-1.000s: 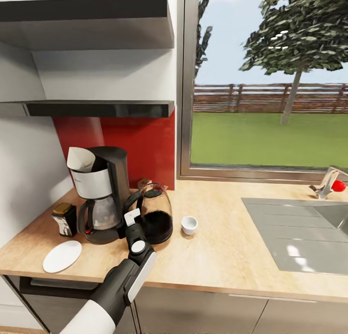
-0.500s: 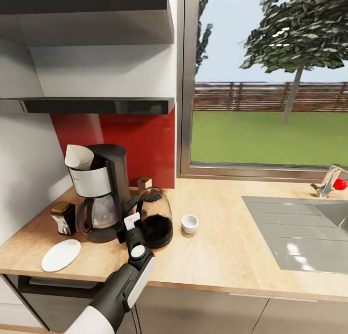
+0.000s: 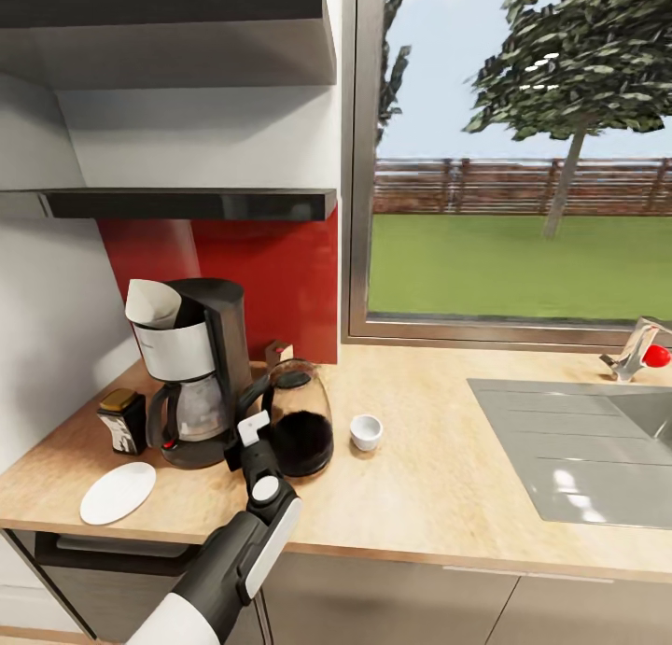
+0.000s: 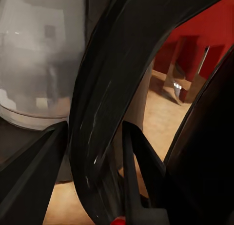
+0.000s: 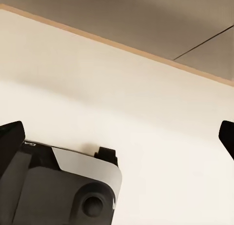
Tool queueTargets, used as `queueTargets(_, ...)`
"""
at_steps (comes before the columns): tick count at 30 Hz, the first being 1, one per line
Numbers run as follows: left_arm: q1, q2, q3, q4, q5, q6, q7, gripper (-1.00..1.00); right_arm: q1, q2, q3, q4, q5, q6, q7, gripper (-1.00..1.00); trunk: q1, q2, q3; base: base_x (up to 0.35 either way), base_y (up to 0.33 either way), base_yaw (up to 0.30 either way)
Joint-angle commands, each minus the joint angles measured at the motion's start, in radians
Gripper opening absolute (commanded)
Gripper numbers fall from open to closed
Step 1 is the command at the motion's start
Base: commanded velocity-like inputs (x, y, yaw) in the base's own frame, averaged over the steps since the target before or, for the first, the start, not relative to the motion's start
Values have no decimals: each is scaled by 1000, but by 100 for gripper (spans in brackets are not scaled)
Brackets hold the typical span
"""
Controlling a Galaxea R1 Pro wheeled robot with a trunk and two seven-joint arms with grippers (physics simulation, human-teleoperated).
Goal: Set up a coffee station on the kitchen countertop: keep the coffee maker on the countertop, move the bottle of coffee from the kitchen shelf to the counter next to the coffee maker, place a paper coffee filter on top of the coffee maker, put the saucer next to the coffee maker with the coffee cup on the saucer, and place the electric kettle next to the coffee maker.
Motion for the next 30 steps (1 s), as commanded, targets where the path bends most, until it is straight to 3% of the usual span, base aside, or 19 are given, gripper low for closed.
queueTargets(1, -1, 1, -3, 2, 5, -12, 4, -100, -1, 0, 8, 0, -9, -2, 0, 100, 0, -2, -2, 0, 0, 0)
queueTargets(17, -2, 1, -4, 76, 6, -31, -8, -100, -1, 0, 8, 0, -9, -2, 0, 100, 0, -2, -2, 0, 0, 0)
queueTargets(18, -2, 1, -5, 76, 6, -31, -8, 100, -1, 0, 8, 0, -9, -2, 0, 100, 0, -2, -2, 0, 0, 0)
queueTargets(30, -1, 1, -4, 79, 8, -31, -8, 100, -1, 0, 8, 0, -10, -2, 0, 100, 0, -2, -2, 0, 0, 0)
